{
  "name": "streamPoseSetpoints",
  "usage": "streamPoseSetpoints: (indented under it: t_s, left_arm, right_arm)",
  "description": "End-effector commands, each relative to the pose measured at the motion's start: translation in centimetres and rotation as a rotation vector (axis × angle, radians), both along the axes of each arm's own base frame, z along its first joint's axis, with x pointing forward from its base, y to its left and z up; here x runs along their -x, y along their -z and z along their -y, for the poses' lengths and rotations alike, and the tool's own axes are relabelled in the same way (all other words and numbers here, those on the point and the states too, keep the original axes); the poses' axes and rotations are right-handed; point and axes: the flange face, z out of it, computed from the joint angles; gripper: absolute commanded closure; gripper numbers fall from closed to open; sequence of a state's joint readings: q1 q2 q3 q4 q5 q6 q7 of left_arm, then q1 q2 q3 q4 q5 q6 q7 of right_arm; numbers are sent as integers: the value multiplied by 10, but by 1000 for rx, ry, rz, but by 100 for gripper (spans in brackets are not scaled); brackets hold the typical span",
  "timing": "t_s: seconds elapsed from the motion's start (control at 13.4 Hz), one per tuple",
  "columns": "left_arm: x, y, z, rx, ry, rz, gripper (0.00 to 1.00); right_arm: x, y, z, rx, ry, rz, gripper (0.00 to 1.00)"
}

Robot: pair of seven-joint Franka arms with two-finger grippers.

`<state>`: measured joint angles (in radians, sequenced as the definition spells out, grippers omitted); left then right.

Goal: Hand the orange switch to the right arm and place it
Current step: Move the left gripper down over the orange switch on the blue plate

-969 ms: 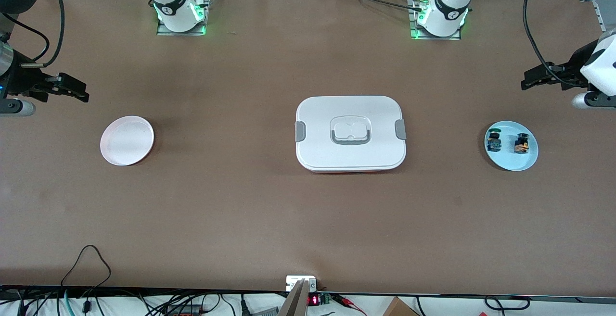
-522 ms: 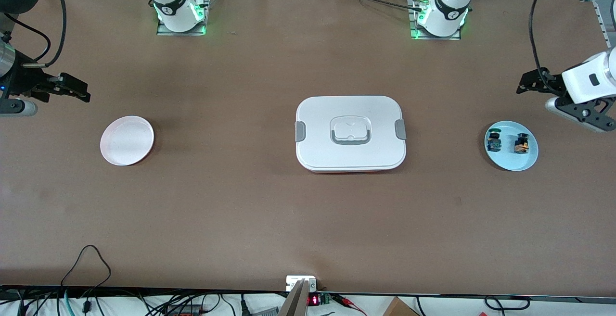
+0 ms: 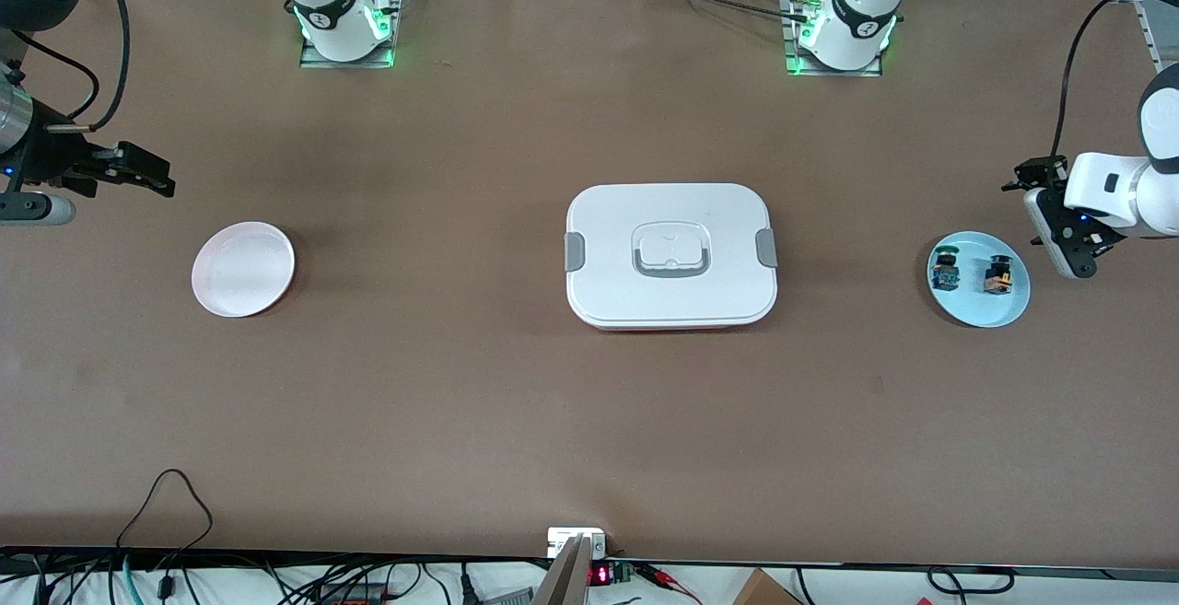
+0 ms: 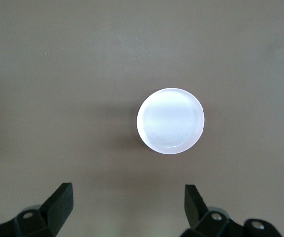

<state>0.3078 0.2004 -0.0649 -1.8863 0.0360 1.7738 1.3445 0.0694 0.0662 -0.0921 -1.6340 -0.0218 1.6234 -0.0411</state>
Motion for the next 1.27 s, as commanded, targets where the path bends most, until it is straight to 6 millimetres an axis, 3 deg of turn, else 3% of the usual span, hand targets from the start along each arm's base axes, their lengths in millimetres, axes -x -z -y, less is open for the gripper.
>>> streamPoseSetpoints:
  t_s: [0.0,0.3,0.67,0.82,1.19]
  left_arm:
    - [8,19,-5,26,182,81,2]
    - [1,77,-24,89,462,147,2]
    - [-2,117,-58,120,718,231,2]
    - [9,138,-86,121,700,248,2]
    - [7,158,-91,132,699,286,2]
  right_arm:
    - [-1,1,-2,3,-5,-9,0]
    - [-1,1,1,1,0,-9,0]
    - [-1,0,1,2,2,-8,0]
    - [-1,1,1,2,3,-9,0]
    - [-1,0,1,2,3,-8,0]
